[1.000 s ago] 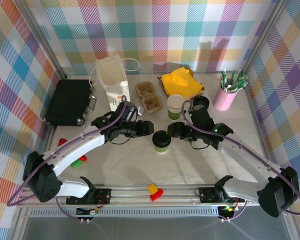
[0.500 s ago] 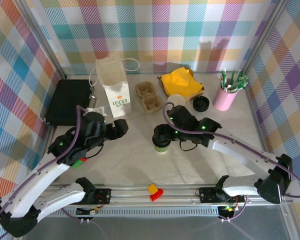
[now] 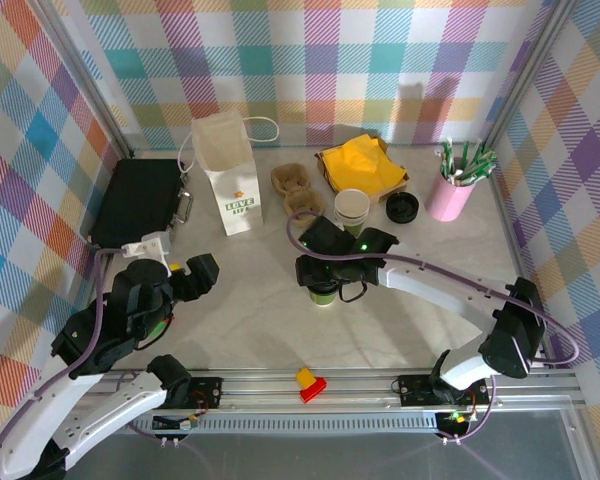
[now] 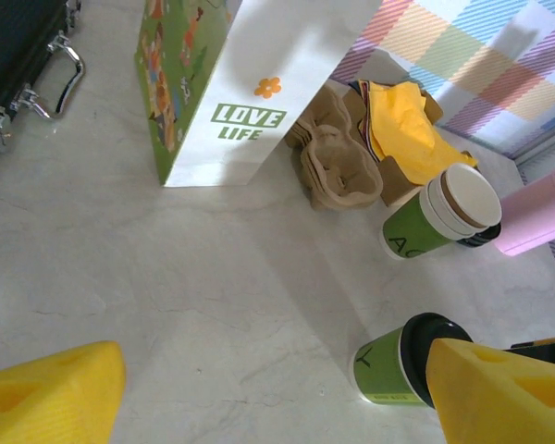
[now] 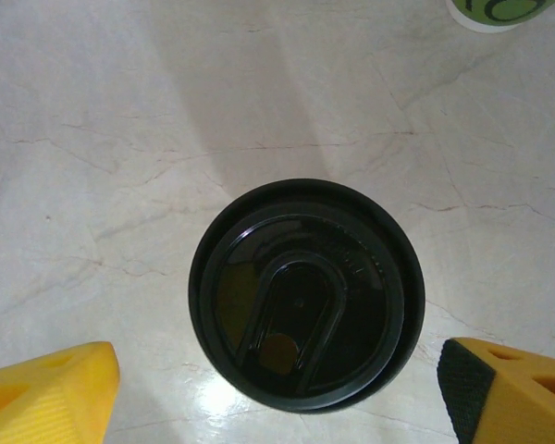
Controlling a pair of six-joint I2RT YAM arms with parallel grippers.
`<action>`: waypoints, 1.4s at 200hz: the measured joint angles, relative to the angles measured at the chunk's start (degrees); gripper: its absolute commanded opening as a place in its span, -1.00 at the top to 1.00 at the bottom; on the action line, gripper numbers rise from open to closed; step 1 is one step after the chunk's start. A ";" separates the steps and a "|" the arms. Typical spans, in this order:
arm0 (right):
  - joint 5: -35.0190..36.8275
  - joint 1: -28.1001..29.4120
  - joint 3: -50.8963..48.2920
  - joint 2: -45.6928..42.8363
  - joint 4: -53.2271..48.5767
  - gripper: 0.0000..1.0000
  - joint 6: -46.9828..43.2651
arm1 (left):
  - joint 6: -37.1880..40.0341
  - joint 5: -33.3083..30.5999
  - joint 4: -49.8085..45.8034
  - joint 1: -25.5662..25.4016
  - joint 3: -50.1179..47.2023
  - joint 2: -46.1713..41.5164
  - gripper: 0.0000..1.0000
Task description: Pack the takeout coffee
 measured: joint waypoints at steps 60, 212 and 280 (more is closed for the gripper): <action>1.20 0.07 1.07 3.93 -1.55 -0.75 0.81 | 0.22 -0.79 -1.14 0.00 -0.63 0.02 -0.70; 2.16 1.18 3.74 8.44 -4.26 -0.55 1.62 | 0.20 -0.85 -1.18 0.00 -1.29 0.02 -0.71; 2.23 1.18 4.17 9.33 -4.72 -0.53 1.60 | 0.20 -0.81 -1.16 0.00 -1.84 0.02 -0.72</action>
